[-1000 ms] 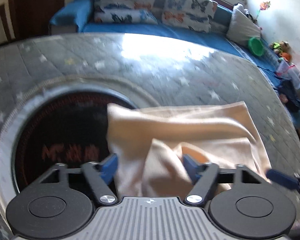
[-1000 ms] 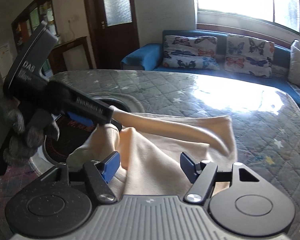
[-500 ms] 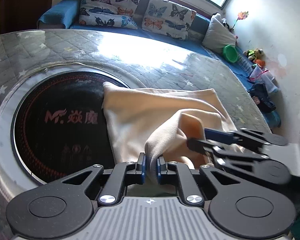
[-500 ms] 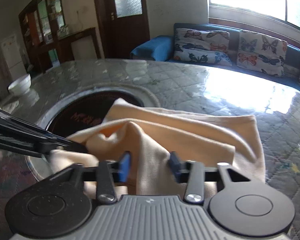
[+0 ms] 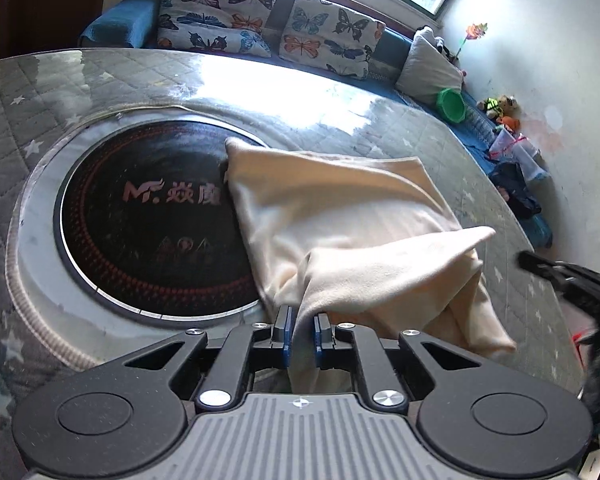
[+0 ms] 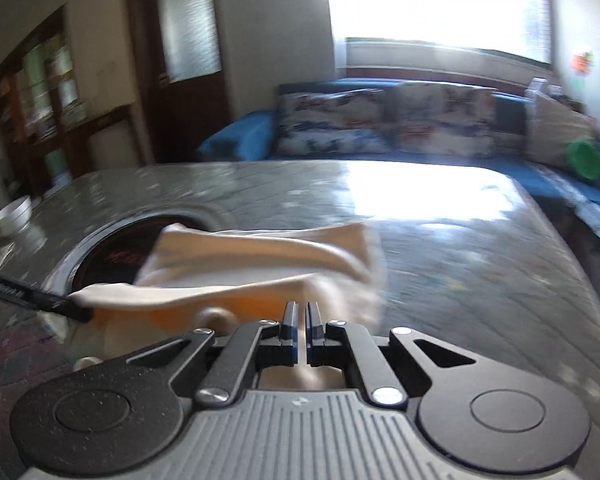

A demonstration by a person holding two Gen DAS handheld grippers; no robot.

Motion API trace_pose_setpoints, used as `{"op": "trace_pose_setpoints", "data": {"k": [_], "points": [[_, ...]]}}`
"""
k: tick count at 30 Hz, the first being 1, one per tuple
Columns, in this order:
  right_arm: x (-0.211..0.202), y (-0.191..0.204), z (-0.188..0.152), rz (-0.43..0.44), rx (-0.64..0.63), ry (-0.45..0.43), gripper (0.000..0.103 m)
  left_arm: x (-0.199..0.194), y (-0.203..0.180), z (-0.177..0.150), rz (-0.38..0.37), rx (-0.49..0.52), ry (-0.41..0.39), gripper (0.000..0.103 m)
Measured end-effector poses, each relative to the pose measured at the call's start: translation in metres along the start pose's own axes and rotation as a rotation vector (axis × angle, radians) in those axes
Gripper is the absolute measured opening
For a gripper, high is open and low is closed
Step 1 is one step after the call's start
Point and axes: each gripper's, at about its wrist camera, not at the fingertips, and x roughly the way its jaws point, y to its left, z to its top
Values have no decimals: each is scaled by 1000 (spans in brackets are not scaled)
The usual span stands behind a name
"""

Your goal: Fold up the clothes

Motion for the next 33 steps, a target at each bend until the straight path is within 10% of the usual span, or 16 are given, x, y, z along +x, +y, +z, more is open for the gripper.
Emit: {"op": "trace_pose_setpoints", "data": {"k": [6,25,31,33], "points": [[-29,-36,-28,-107,73,53,5,-8,3,-11,47,44,9,16],[19,37,-29,126,-56,64,46,43,-131,34,-94,344,-43,53],[23,38,-31,127,-50,66,51,92,-157,43,-67,380,9,50],[24,38,-30,126,-54,66,52,99,-153,45,-65,363,13,24]]}}
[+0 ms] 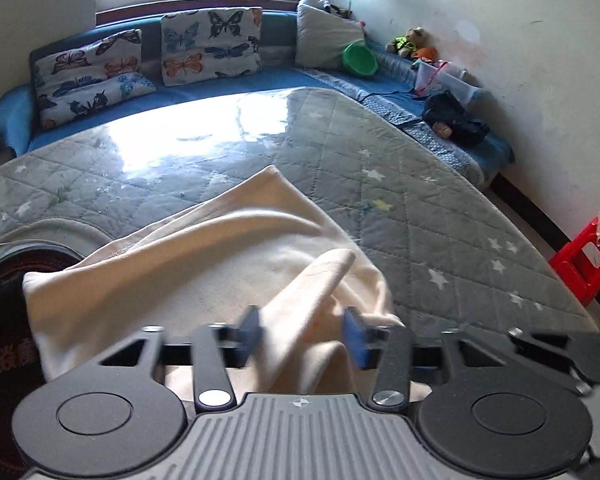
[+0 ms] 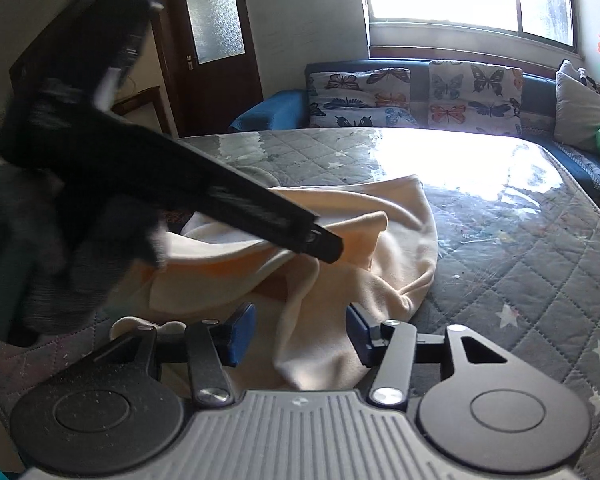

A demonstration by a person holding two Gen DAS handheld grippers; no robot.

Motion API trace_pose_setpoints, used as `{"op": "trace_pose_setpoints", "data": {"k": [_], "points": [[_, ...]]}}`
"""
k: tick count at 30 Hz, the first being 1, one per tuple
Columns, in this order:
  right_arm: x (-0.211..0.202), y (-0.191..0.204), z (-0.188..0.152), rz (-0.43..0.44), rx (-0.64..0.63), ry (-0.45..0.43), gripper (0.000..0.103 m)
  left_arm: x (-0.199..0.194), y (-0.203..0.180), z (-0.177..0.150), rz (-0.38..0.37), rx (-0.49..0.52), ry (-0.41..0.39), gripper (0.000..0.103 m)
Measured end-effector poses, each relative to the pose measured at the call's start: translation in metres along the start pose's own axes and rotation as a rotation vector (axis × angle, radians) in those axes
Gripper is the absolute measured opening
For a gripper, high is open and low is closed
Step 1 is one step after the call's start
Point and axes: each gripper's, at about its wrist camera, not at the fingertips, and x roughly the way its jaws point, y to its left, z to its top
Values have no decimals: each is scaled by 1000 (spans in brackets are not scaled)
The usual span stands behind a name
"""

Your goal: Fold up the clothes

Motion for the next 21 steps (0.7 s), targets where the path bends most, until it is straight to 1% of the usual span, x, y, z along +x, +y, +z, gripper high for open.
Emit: {"op": "trace_pose_setpoints", "data": {"k": [2,4,9,16,18,19,20,21], "points": [[2,0,1,-3,-7,0,52,0,9,-1,-17,-38,-2,9],[4,1,1,-5,-12,-1,53,-7,18,-3,-15,-71,-26,5],[13,4,7,-8,-28,-8,55,-36,45,-10,13,-160,-102,3],[38,20,17,-14,-100,-2,54,-82,82,-26,50,-304,-207,3],[49,21,19,-17,-103,9,50,-98,93,-35,74,-339,-236,3],[53,21,20,-9,-94,18,44,-106,100,-39,88,-356,-250,3],[56,20,20,4,-83,21,31,-115,106,-44,106,-372,-262,3],[57,18,21,20,-70,22,25,-123,114,-50,125,-390,-275,3]]}}
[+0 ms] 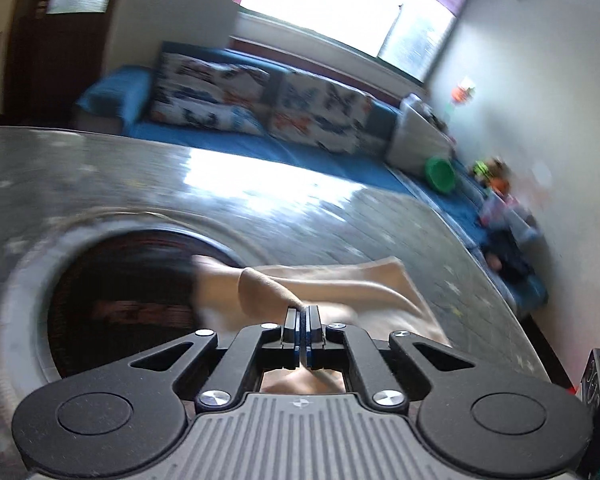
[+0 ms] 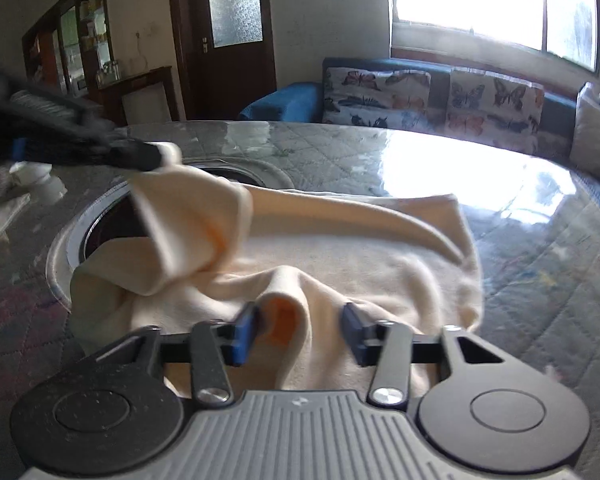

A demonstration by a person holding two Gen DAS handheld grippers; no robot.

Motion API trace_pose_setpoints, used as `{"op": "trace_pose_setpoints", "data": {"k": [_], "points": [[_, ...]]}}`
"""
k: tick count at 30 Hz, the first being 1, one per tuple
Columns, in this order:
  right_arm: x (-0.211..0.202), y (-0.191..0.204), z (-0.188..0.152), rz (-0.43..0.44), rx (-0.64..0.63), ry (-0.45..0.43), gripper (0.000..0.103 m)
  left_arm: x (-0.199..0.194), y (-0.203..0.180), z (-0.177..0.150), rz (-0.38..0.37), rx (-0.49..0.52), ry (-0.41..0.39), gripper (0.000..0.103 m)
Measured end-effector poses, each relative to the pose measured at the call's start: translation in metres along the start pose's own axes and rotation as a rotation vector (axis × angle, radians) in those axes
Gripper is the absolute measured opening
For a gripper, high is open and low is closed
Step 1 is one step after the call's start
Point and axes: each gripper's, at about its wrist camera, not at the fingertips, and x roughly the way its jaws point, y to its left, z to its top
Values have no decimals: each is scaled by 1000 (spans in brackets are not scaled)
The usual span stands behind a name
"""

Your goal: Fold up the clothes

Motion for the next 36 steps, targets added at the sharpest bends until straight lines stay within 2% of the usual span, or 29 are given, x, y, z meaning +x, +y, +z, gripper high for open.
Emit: {"op": "trace_pose_setpoints", "data": {"k": [2,8,10,14,16,19,21,23,29,34,36], "points": [[-3,-2,0,17,21,-16,10,-17,20,0,42,-34,-29,3],[-42,-17,1,-26,78,-128,3,-67,78,-5,186,-133,-112,3],[-66,-29,0,-81,114,-179,3,-82,96,-9,229,-165,-129,3],[-114,-59,-14,-247,197,-253,3,-103,125,-23,290,-221,-132,3],[-124,-66,-21,-278,208,-244,4,-108,133,-33,321,-237,-121,3],[-131,-69,-34,-265,203,-193,8,-113,143,-48,361,-273,-94,2],[-125,-62,-33,-219,185,-176,16,-117,148,-58,376,-297,-79,3],[-117,-53,-30,-163,164,-163,32,-122,153,-66,390,-314,-70,3],[-63,4,-5,45,53,-115,58,-135,159,-83,432,-330,-58,3],[-9,32,1,96,10,-31,56,-139,163,-91,443,-346,-44,3],[5,37,-5,94,-7,5,45,-139,165,-94,445,-350,-35,3]]}}
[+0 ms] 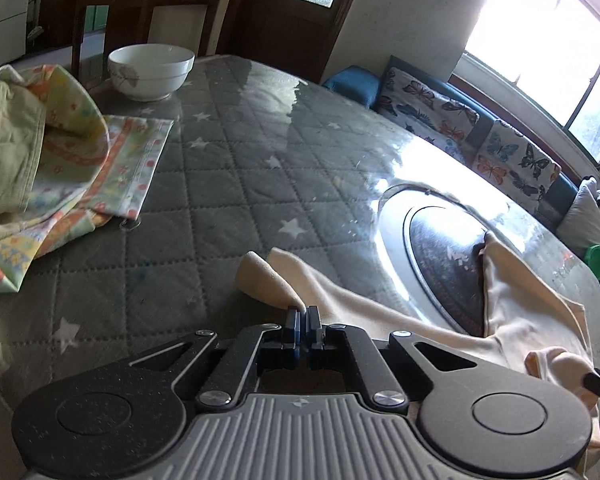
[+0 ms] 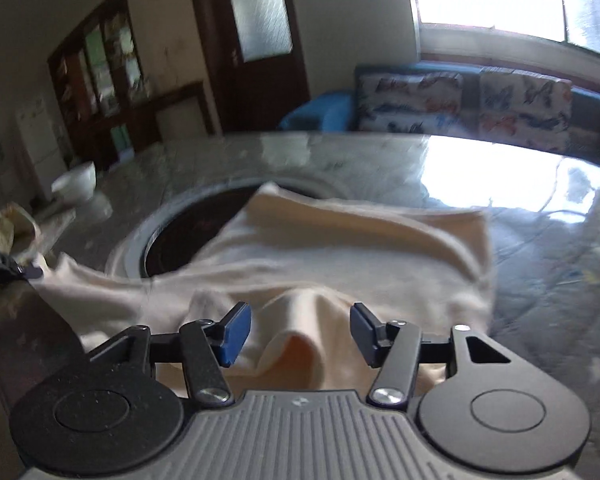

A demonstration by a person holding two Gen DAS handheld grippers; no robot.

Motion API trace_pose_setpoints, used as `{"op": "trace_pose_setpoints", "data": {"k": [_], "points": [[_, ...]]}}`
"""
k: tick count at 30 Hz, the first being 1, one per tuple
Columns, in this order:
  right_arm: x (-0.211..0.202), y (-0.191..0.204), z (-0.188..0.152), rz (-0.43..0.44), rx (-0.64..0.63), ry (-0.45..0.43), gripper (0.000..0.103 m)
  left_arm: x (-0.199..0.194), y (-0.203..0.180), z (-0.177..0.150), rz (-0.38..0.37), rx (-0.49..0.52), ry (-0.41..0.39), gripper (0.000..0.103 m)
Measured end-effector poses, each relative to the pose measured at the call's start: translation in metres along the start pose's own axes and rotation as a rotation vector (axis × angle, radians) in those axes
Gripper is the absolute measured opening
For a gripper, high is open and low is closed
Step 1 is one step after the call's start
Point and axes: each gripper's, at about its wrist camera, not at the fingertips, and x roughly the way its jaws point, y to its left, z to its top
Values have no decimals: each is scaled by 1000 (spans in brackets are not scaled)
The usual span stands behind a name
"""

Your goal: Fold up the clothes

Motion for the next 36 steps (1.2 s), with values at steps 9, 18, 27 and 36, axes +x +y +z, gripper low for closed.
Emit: {"op": "trace_pose_setpoints", "data": {"k": [9,18,27,36], "points": [[-56,-29,-12,-138,50,-98,5,6,1,-3,-3,2,21,3],[-151,-96,-55,-412,228,-156,7,10,1,-4,-4,6,28,3],[-150,-118,-92,-513,340,-92,42,10,10,0,55,3,18,3],[-106,-61,-58,-216,138,-59,55,3,18,5,92,-9,8,7]]}}
